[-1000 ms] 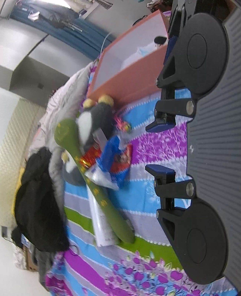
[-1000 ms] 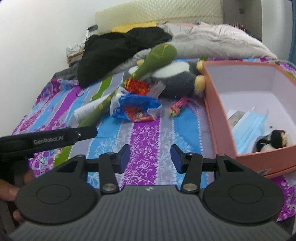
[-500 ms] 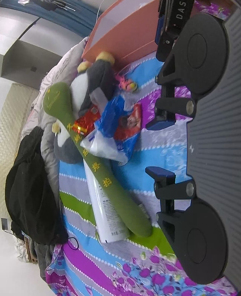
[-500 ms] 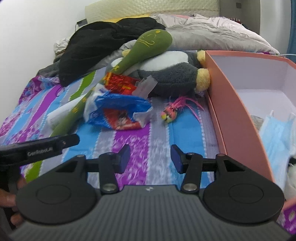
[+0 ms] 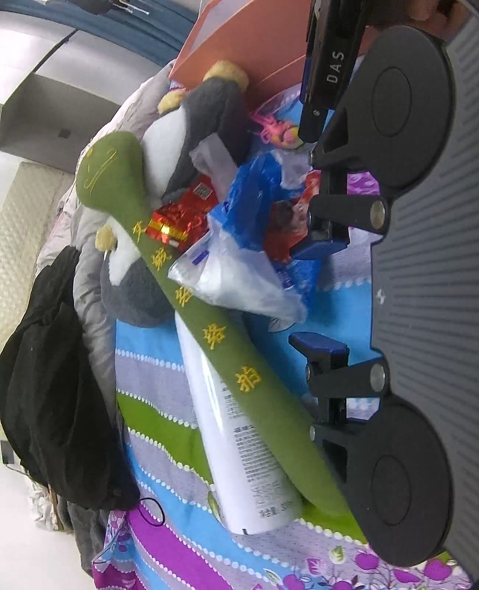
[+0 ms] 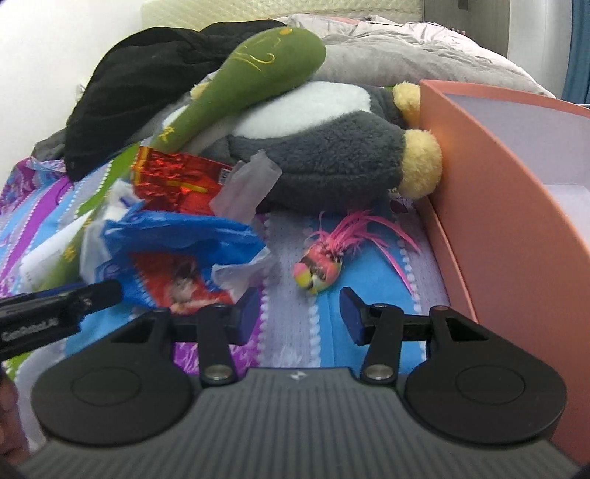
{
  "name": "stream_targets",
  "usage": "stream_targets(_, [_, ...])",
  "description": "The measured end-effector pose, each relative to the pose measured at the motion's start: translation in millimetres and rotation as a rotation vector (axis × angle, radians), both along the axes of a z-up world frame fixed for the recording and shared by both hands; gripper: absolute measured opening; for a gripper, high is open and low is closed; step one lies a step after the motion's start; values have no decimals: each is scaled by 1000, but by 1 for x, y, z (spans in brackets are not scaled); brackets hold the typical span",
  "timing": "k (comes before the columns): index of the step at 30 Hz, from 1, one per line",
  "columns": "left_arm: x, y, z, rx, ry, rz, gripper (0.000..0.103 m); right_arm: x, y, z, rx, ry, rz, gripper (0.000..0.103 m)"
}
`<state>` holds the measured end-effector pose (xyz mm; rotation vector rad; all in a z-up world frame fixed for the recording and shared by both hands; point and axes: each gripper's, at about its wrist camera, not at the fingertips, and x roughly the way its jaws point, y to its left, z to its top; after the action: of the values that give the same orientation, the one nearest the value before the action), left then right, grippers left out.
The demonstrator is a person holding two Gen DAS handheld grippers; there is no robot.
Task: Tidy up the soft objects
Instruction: 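Grasp the clear plastic bag with the left tool while the right tool grasps the pink feathered toy, then lift the plastic bags with the left tool while the right tool lifts the pink toy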
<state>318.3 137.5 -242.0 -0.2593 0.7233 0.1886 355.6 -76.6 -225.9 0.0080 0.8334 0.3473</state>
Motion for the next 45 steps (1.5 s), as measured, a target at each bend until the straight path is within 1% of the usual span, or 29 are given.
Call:
stream_targets(3, [5, 4, -1, 1, -15, 1, 49, 8, 4, -7, -22, -9, -5, 50])
stream_targets(6, [10, 8, -4, -18, -15, -8, 49, 16, 5, -15, -29, -2, -8, 50])
stream_targets(9, [13, 11, -7, -39, -14, 20, 47, 23, 4, -20, -34, -3, -12, 49])
stream_targets(10, [13, 11, -7, -46, -16, 18, 43, 24, 3, -21, -31, -2, -16, 47])
stream_targets(11, [13, 11, -7, -54, -19, 15, 38, 26, 2, -22, -29, 0, -18, 47])
stream_targets(12, [13, 11, -7, -64, -20, 16, 36, 27, 1, -22, -28, 1, -16, 46])
stream_targets(13, [12, 11, -6, -70, -20, 18, 34, 27, 0, -22, -27, 3, -16, 42])
stream_targets(14, [10, 10, -5, -72, -23, 17, 28, 28, -1, -22, -25, 2, -14, 39])
stream_targets(15, [9, 9, -4, -73, -27, 18, 26, 28, -1, -22, -24, 3, -11, 34])
stream_targets(16, [6, 9, -2, -79, -31, 19, 23, 27, -1, -20, -24, 5, -11, 31])
stream_targets(19, [-2, 10, 2, -125, -36, 40, 19, 23, -3, -14, -24, -7, -1, 30])
stream_targets(22, [-14, 7, 5, -133, -31, 61, 17, 16, -3, -7, -17, -14, 11, 30])
stream_targets(31, [-61, -6, 10, -220, -4, 128, 15, -20, -10, 8, -11, 0, 38, 30])
stream_targets(35, [-86, -16, 11, -239, 15, 156, 15, -44, -14, 15, -13, 4, 51, 30])
stream_targets(39, [-111, -25, 10, -242, 59, 187, 15, -69, -19, 19, -22, 15, 66, 30])
stream_targets(45, [-145, -31, 18, -266, 82, 214, 15, -110, -26, 28, -45, 31, 112, 30])
